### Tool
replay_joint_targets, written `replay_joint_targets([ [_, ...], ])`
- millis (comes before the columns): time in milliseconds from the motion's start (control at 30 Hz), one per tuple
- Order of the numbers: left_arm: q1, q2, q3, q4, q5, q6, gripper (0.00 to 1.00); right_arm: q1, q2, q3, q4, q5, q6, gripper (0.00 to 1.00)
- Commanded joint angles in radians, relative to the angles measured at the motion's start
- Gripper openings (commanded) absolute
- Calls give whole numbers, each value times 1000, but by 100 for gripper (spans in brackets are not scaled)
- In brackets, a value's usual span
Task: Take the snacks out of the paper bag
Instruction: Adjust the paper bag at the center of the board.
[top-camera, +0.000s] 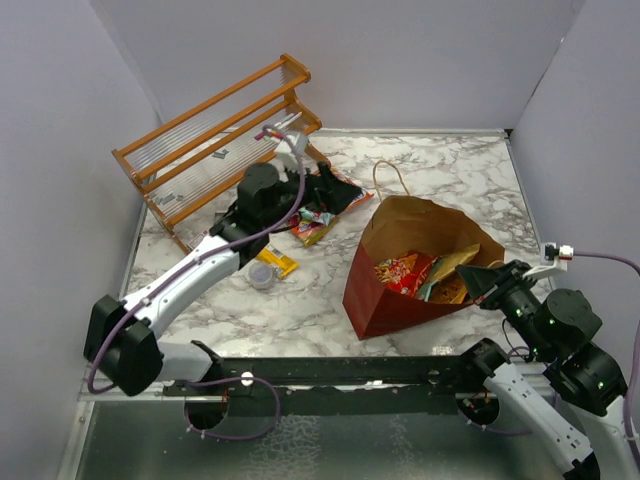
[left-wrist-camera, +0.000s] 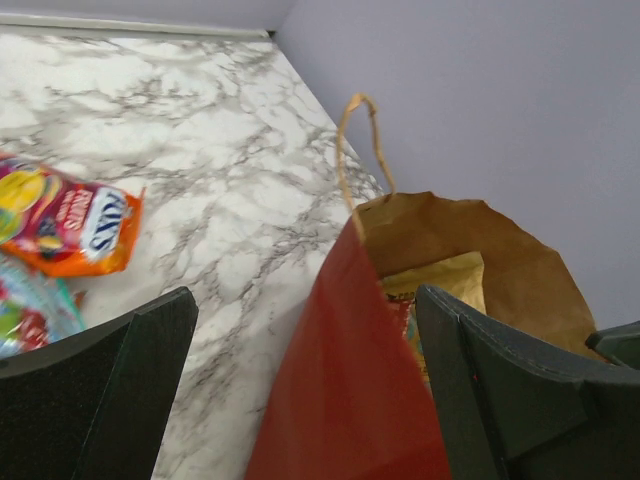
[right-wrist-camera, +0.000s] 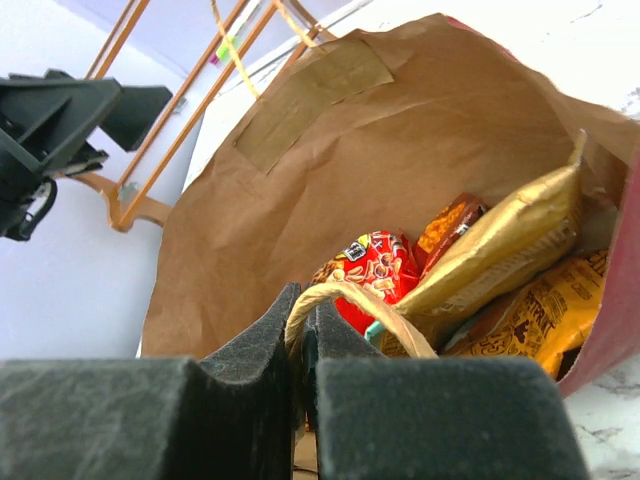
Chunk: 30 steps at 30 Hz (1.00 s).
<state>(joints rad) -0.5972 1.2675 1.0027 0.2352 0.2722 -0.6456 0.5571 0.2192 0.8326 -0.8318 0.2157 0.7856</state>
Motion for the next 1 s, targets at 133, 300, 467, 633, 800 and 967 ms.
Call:
replay_joint_targets([
  [133, -84, 281, 318, -109, -1, 14, 88, 1, -24, 41, -43, 112, 85, 7],
  [300, -101, 379, 380, -76, 3, -17, 78, 1, -12, 79, -62, 110, 72, 10],
  [467, -102, 457, 440, -47, 33, -50, 62, 1, -17, 114, -118, 113, 104, 18],
  [633, -102, 495, 499, 27, 97, -104, 24, 2, 3, 150, -179, 116, 183, 37],
  [800, -102, 447, 479, 105, 97, -139, 5, 1, 35, 155, -221, 104, 322, 51],
  [967, -103, 328, 332, 240, 68, -194, 0, 1, 30, 116, -176, 105, 433, 54],
])
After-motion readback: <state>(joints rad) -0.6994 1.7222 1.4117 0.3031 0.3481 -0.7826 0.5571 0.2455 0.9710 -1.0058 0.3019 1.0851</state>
